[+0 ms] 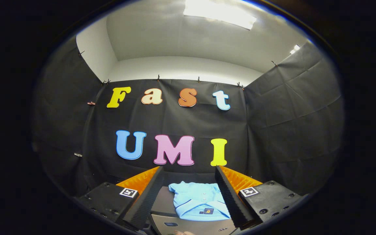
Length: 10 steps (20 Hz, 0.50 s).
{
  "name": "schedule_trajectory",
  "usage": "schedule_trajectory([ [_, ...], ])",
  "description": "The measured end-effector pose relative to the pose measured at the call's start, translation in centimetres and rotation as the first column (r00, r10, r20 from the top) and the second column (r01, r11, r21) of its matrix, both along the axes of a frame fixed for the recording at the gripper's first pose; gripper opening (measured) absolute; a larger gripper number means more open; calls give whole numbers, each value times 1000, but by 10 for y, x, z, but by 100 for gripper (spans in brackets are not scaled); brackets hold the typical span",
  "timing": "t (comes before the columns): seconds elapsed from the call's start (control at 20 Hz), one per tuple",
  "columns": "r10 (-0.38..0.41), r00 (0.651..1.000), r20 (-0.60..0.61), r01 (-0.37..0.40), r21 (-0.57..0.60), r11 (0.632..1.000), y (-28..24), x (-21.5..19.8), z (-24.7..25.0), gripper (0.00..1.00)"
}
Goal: Put the clothes into the washing machine and then close the washing machine lid.
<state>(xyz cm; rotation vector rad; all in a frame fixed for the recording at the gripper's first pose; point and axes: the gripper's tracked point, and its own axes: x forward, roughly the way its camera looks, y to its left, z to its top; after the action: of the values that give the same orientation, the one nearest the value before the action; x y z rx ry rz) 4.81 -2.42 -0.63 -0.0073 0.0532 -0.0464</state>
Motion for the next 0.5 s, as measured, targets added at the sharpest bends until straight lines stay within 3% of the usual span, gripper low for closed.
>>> schedule_trajectory([
  [0.25, 15, 1000, -28, -15, -10, 1000, -9, 41, -4, 97],
  [0.5, 20, 990, -137, -27, -46, 999, -22, 87, -33, 98],
])
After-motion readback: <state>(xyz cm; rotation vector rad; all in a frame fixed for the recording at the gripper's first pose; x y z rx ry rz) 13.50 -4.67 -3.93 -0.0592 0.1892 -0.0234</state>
